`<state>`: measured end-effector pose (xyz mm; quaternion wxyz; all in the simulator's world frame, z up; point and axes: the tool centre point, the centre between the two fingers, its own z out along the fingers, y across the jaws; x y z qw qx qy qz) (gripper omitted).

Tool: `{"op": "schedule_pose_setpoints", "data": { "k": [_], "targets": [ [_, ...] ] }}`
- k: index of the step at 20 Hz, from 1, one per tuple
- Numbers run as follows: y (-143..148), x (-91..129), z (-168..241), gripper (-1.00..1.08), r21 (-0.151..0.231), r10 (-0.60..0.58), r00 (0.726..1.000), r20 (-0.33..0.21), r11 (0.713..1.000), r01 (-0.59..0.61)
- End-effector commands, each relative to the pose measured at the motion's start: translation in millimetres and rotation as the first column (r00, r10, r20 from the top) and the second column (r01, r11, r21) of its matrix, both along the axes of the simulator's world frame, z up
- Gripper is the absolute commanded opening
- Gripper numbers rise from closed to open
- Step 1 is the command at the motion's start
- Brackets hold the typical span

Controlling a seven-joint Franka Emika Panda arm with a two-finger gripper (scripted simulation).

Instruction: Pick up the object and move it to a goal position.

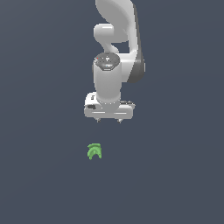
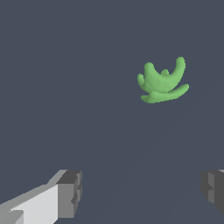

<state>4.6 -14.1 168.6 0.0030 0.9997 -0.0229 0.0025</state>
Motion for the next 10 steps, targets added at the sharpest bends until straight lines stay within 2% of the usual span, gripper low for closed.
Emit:
{"op": "schedule_pose_setpoints", "data": {
  "k": [1, 10],
  "targets": [
    [0.0, 0.0, 0.0, 1.0, 0.0, 0.0, 1.0, 0.0, 1.0, 0.0],
    [-2.8, -1.4, 10.7, 1.0, -0.018, 0.018, 1.0, -0.004, 1.0, -0.018]
  ]
}}
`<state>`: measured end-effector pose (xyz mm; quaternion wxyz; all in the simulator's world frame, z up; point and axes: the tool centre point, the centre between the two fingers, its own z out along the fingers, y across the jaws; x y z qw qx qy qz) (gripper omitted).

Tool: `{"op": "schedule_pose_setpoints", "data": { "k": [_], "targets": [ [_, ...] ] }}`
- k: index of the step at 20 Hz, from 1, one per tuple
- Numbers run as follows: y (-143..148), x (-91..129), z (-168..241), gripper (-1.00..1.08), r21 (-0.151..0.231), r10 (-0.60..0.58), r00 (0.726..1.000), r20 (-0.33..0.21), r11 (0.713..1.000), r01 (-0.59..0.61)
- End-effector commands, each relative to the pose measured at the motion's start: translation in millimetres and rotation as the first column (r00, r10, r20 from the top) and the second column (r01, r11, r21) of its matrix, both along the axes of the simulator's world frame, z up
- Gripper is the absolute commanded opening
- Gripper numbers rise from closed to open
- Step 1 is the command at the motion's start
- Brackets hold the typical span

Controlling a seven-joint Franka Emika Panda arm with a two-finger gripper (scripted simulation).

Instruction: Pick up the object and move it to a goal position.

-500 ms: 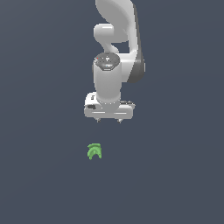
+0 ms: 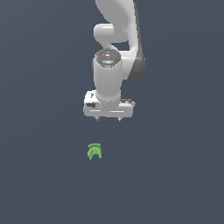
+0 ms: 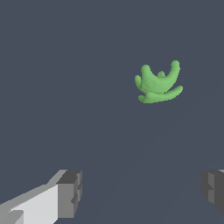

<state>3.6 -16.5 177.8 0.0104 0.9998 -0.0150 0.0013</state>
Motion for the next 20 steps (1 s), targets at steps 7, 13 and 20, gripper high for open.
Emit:
{"op": "schedule_pose_setpoints", "data": {
  "k": [7, 13, 20],
  "targets": [
    [-2.8, 4.8, -1.9, 1.0, -0.002, 0.009, 1.0, -0.001, 1.0, -0.009],
    [-11.4, 20.9, -11.9, 1.0, -0.001, 0.032, 0.999, -0.002, 0.999, -0.032],
    [-30.1, 50.7, -34.9, 1.0, 0.004, 0.078, 0.997, -0.004, 0.997, -0.078]
  ]
}}
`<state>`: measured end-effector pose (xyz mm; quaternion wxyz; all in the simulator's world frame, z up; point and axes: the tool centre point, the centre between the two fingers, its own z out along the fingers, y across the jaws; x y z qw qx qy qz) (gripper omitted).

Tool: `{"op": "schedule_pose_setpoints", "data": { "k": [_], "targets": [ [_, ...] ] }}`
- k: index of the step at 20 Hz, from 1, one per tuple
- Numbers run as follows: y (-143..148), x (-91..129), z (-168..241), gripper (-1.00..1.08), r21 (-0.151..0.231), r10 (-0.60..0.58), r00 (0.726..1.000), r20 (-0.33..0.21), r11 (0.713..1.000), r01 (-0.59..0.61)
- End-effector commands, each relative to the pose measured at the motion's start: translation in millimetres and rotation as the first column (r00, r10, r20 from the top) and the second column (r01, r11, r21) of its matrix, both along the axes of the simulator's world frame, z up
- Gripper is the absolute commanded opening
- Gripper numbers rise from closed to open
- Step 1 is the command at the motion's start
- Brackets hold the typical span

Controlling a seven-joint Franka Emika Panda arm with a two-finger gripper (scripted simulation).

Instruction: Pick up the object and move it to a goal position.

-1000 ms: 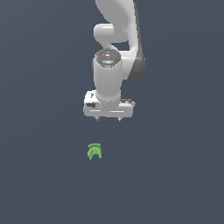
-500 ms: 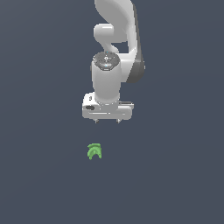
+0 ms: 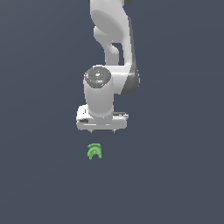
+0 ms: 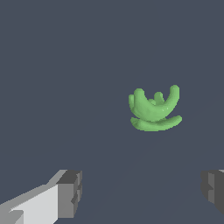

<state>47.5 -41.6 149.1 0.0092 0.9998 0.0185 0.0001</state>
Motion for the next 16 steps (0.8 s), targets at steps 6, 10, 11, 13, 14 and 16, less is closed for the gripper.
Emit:
{"op": "schedule_pose_setpoints", "data": {
  "k": [6, 10, 11, 13, 14, 16],
  "targets": [
    [-24.8, 32.0, -31.8, 1.0, 0.009, 0.055, 0.999, -0.002, 0.998, -0.055],
    [-34.8, 42.5, -44.9, 1.0, 0.013, 0.075, 0.997, -0.001, 0.997, -0.075],
    [-36.7, 44.4, -47.6, 1.0, 0.014, 0.079, 0.997, -0.001, 0.997, -0.079],
    [-40.1, 47.6, -52.1, 1.0, 0.016, 0.085, 0.996, -0.001, 0.996, -0.085],
    [-41.5, 48.8, -53.9, 1.0, 0.017, 0.088, 0.996, -0.001, 0.996, -0.088],
    [-43.6, 50.7, -56.8, 1.0, 0.018, 0.092, 0.996, -0.001, 0.996, -0.092]
  ]
}}
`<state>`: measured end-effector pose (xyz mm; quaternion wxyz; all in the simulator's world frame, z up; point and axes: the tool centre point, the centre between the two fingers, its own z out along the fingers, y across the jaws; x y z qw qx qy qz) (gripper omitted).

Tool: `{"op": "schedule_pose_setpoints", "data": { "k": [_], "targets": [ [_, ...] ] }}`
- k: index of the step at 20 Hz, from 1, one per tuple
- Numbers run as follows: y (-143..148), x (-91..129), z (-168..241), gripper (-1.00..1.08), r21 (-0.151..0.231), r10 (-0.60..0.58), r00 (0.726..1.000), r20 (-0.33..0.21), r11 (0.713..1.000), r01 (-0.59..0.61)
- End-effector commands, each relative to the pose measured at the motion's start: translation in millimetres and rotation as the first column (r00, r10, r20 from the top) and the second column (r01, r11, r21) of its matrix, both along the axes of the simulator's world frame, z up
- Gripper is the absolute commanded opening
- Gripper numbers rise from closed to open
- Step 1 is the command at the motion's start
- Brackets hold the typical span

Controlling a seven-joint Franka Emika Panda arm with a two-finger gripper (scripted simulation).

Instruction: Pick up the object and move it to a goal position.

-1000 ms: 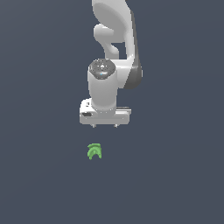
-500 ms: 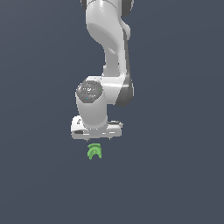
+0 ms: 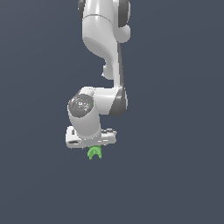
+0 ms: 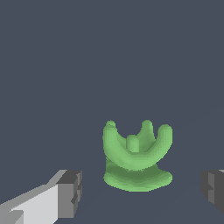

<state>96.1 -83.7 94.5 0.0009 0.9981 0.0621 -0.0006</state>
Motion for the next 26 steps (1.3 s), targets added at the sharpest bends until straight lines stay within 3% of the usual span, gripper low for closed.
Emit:
{"op": "schedule_pose_setpoints", "data": {
  "k": [1, 24, 25, 26],
  "targets": [
    [-2.4, 2.7, -3.2, 1.0, 0.001, 0.006, 1.0, 0.001, 1.0, -0.006],
    [-3.5, 3.5, -54.6, 1.0, 0.002, 0.008, 1.0, 0.001, 1.0, -0.008],
    [-3.5, 3.5, -54.6, -1.0, 0.002, 0.008, 1.0, 0.001, 1.0, -0.008],
    [-3.5, 3.5, -54.6, -1.0, 0.002, 0.008, 1.0, 0.001, 1.0, -0.008]
  ]
}}
